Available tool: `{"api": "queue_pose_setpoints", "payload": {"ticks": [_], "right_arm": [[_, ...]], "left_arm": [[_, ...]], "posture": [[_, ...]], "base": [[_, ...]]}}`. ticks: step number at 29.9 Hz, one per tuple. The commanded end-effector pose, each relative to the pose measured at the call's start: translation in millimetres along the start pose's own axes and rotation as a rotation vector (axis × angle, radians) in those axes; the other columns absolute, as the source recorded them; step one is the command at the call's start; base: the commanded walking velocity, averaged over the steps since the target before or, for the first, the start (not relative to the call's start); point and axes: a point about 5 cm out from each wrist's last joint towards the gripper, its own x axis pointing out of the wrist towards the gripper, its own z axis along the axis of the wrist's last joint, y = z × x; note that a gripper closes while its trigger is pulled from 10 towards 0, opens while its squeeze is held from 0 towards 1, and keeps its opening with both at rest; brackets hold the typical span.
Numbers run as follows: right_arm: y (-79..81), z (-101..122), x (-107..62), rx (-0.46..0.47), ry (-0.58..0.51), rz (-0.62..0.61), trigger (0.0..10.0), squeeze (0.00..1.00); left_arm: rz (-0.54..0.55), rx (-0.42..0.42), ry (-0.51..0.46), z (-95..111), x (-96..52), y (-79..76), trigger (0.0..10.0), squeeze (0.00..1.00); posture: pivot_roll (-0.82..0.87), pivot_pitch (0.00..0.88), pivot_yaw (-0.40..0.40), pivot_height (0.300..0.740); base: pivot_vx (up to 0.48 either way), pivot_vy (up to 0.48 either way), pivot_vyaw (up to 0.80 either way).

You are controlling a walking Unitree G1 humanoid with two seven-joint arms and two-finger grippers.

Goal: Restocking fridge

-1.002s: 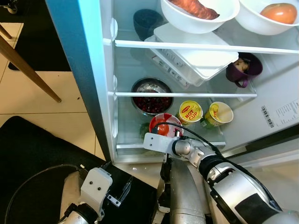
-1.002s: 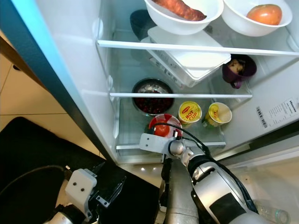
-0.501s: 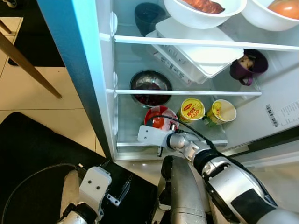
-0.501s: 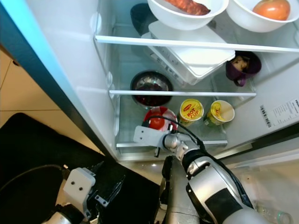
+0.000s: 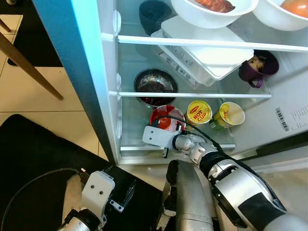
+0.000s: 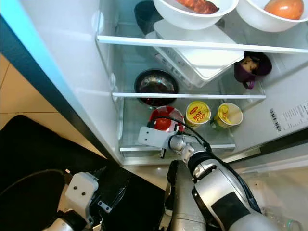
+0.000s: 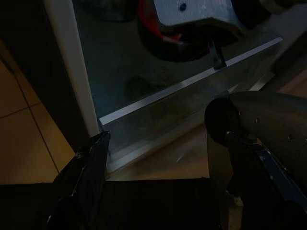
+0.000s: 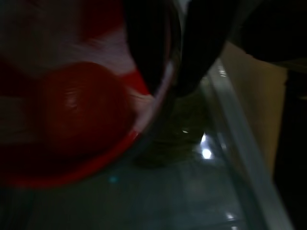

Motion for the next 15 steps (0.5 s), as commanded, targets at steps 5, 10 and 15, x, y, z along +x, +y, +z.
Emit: {"api": "queue_pose_setpoints", "payload": {"ticks": [5, 10, 15], "right_arm": [[2.2, -7.2, -0.7, 0.028, 0.021, -0.001, 10.0, 0.92], [-1.3, -6.4, -1.7, 0.04, 0.009, 0.001, 10.0, 0.64], [-2.6, -7.9, -3.4, 0.06, -0.009, 0.035, 10.0, 0.0]], "left_arm": [[-0.017, -0.013, 0.037, -5.3, -3.2, -3.6, 10.0, 0.0], [-0.017, -0.014, 0.036, -6.2, -1.0, -3.0, 10.0, 0.0], [-0.019, -0.014, 0.033, -6.6, 0.9, -2.8, 10.0, 0.0]], "posture": [[0.11, 0.468, -0.136, 0.455], [0.1, 0.455, -0.134, 0.455], [0.1, 0.441, -0.132, 0.455]], "base": [[0.0, 0.0, 0.0], [0.0, 0.0, 0.0], [0.0, 0.0, 0.0]]}}
